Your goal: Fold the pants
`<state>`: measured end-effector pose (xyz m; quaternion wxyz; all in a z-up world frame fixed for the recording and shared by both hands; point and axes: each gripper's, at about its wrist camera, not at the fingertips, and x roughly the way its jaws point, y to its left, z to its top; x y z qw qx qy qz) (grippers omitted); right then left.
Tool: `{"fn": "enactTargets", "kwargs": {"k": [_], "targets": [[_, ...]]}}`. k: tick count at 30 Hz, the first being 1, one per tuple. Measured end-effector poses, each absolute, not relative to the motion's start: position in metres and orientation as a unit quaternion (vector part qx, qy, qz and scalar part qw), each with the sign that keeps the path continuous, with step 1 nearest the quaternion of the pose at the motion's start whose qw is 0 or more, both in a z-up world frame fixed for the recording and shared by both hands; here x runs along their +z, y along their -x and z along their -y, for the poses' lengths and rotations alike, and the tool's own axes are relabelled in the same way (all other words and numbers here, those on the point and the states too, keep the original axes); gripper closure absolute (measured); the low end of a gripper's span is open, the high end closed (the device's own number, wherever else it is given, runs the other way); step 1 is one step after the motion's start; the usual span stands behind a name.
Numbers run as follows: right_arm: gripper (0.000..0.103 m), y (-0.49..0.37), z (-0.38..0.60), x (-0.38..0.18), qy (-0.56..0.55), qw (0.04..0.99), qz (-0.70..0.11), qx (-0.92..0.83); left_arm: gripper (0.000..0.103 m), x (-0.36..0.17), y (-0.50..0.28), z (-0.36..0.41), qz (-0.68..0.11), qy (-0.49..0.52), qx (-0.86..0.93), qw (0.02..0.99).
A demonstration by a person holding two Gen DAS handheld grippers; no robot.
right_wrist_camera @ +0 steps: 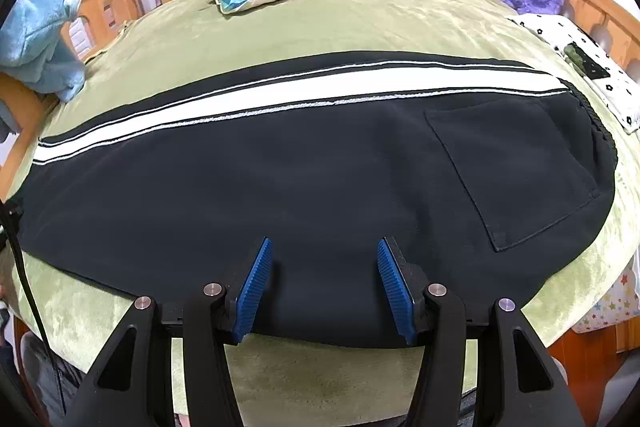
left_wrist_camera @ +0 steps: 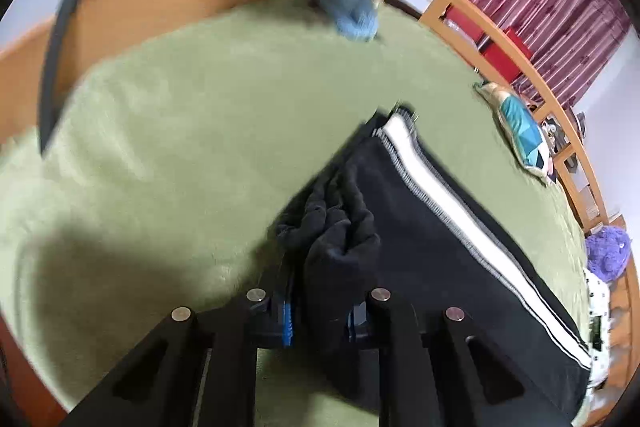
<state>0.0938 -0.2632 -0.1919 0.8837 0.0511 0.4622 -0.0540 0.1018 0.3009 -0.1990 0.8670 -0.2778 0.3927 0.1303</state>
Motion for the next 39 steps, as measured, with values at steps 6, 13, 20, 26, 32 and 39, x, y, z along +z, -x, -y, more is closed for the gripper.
{"fn": "enactTargets", "kwargs": {"k": [6, 13, 20, 26, 32, 39], "targets": [[0.049, -0.082, 0.266, -0.184, -0.058, 0.89, -0.449, -0.044, 0.087, -0.137, -0.107, -0.242, -0.35, 0.135, 0.166, 0.912], [0.049, -0.074, 0.288, -0.173, -0.045, 0.903, -0.424, -0.049, 0.088, -0.056, -0.109, -0.116, -0.296, 0.024, 0.067, 0.952], [0.049, -0.068, 0.349, -0.167, -0.098, 0.905, -0.409, -0.063, 0.088, -0.053, -0.114, 0.033, -0.312, -0.024, -0.051, 0.949], [0.049, -0.058, 0.39, -0.166, -0.101, 0.905, -0.404, -0.083, 0.089, -0.109, -0.118, 0.12, -0.358, -0.029, -0.093, 0.929], [0.049, -0.054, 0.409, -0.179, -0.11, 0.897, -0.418, -0.094, 0.088, -0.166, -0.104, 0.161, -0.433, -0.048, -0.148, 0.888], [0.048, -0.064, 0.388, -0.174, -0.12, 0.902, -0.41, -0.061, 0.051, -0.151, -0.088, 0.124, -0.441, -0.009, -0.182, 0.879]]}}
